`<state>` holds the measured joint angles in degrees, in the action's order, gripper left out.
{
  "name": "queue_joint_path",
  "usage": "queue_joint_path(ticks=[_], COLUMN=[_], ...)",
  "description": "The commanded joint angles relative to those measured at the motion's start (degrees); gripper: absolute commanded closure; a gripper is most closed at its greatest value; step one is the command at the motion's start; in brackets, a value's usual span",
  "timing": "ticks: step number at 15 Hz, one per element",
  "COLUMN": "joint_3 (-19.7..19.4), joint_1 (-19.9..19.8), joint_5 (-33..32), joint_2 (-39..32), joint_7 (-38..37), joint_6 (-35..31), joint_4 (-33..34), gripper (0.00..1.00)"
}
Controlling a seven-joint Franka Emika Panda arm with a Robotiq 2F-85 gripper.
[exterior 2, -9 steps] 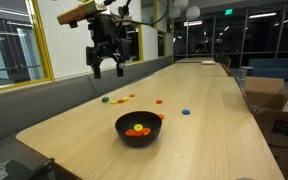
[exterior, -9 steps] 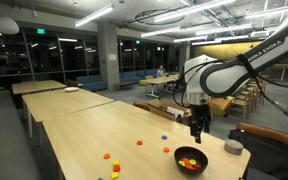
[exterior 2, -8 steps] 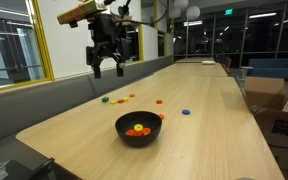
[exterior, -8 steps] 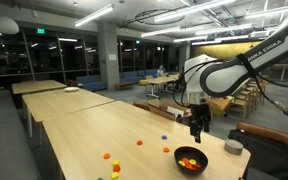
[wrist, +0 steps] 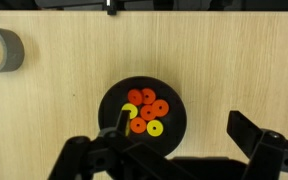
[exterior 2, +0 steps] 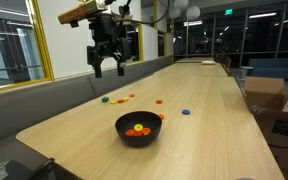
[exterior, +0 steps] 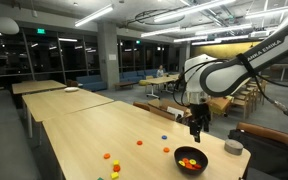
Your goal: Pick up some of the objects from the table and put them in the bowl
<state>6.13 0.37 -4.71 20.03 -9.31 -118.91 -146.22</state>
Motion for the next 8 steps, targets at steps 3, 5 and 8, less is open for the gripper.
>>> queue_joint_path(ticks=[3,5,8], joint_3=[-2.5,-3.5,-5.3], joint_1=[-1.3,-2.3,-3.7], joint_5=[0.1,0.0,1.3], joint_2=[-1.5,-4.1,-10.0], joint_7=[-2.0,-2.8,-3.5], joint_6=[-12.5,-17.3,-22.9], joint_4=[1.0,2.3,5.7], gripper=[0.00,0.00,0.00])
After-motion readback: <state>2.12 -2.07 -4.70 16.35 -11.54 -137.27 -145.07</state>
